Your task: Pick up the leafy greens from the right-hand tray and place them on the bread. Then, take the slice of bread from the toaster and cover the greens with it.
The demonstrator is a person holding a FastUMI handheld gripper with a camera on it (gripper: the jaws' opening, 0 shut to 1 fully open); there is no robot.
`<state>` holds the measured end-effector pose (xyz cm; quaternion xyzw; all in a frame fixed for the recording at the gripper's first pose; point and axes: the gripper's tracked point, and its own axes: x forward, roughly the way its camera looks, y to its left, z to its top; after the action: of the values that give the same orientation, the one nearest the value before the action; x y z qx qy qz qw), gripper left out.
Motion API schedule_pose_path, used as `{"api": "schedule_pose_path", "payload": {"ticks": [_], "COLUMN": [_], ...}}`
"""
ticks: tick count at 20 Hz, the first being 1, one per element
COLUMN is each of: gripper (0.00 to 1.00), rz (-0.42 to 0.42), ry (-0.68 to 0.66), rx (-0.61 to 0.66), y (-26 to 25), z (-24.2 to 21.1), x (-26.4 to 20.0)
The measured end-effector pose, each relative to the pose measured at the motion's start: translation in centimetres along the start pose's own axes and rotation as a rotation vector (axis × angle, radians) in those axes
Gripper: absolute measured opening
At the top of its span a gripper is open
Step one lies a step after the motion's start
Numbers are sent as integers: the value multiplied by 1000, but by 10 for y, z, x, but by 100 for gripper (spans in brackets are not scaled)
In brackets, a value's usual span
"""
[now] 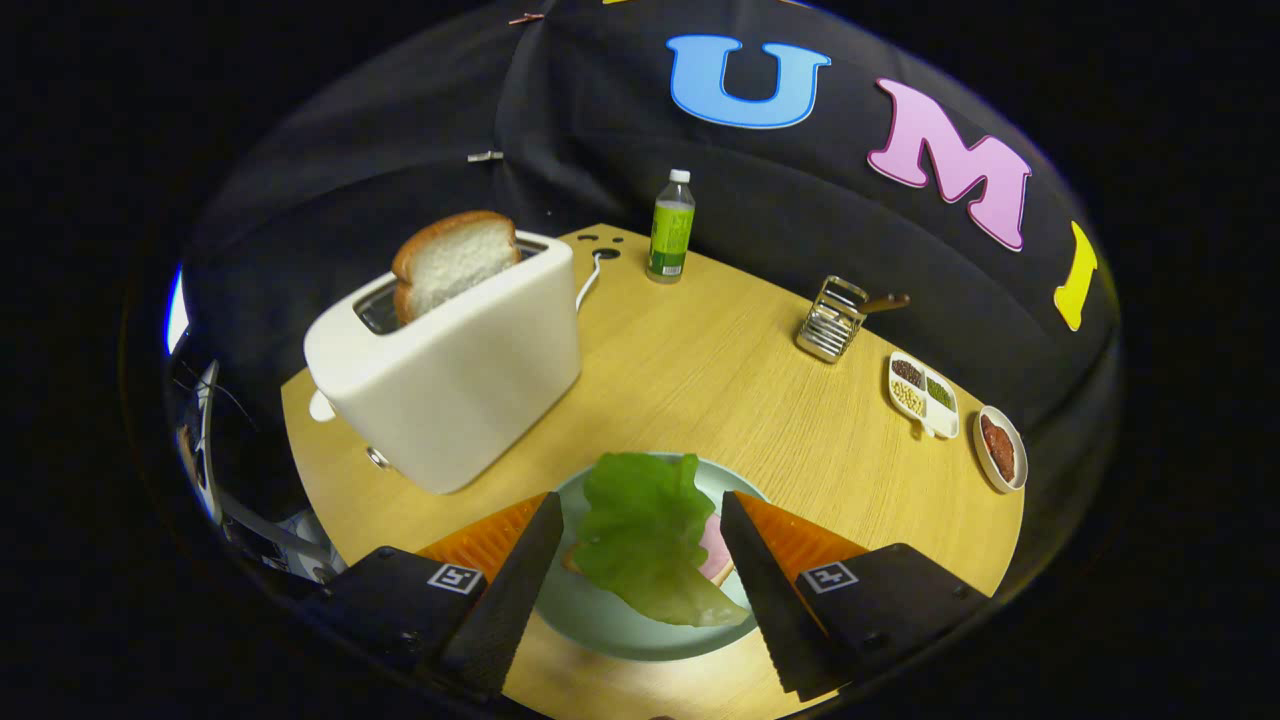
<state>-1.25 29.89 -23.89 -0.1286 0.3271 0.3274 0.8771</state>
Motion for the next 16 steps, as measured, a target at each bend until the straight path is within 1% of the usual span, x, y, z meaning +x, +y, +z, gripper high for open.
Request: {"api": "schedule_pose_path", "payload": {"ticks": [4,7,11,16], "gripper": [99,99,99,99], "rz": [57,106,158,156], "ry": [-118,-177,-197,-214], "rx": [17,15,49,45], "y": [31,58,89,116], "z": [61,99,127,154], "x": [-28,-39,-37,-12]}}
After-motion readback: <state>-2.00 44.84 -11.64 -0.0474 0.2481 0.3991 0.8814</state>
